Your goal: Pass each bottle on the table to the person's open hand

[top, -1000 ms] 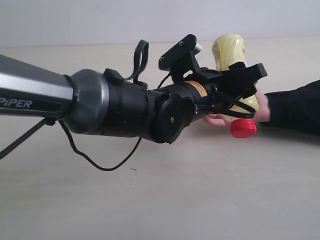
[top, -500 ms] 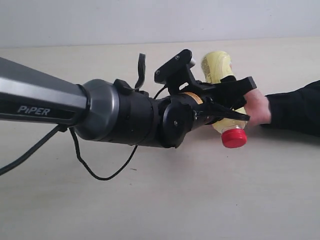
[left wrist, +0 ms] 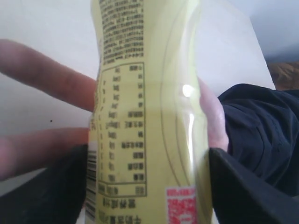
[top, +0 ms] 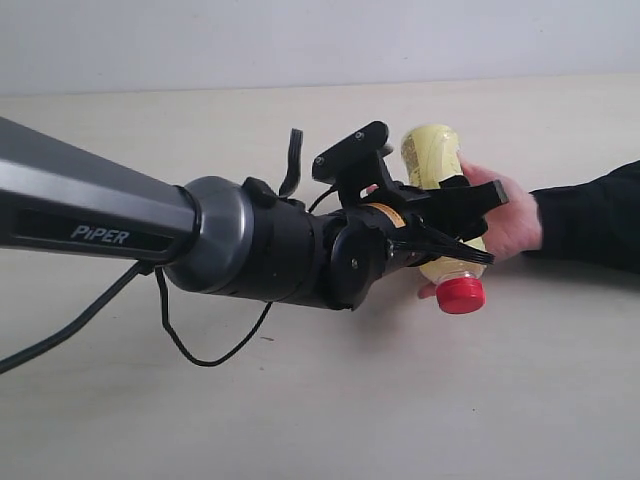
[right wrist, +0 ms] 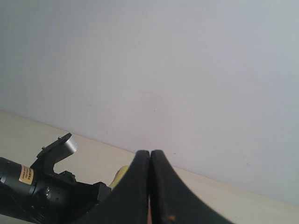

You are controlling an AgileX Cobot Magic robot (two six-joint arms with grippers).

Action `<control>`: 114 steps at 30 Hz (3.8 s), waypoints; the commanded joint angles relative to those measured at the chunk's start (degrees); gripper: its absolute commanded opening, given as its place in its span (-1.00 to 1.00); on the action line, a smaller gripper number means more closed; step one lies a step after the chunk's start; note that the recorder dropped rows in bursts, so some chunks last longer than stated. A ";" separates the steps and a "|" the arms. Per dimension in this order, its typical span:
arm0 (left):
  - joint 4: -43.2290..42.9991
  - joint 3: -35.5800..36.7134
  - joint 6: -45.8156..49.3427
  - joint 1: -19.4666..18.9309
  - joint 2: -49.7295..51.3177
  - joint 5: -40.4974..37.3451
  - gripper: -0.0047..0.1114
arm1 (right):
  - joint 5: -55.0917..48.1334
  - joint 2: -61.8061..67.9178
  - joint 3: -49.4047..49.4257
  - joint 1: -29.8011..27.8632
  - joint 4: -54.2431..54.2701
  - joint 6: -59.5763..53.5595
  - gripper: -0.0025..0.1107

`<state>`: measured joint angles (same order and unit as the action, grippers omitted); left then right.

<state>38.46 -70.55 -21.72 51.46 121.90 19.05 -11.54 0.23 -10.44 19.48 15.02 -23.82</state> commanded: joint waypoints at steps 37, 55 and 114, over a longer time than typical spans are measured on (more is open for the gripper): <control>-1.90 -0.08 1.93 -0.75 -1.70 -1.91 0.53 | 0.46 -0.23 0.12 -0.17 -0.04 0.04 -0.96; -5.37 -0.08 5.26 -4.31 -8.84 -8.22 0.52 | 0.46 -0.23 0.12 -0.17 -0.04 0.04 -0.96; -14.76 53.81 23.75 -7.79 -95.23 -11.95 -0.92 | 0.46 -0.23 0.12 -0.17 -0.04 0.04 -0.96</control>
<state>21.71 -16.87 6.47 43.28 27.16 7.80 -11.54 0.23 -10.44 19.48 15.02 -23.82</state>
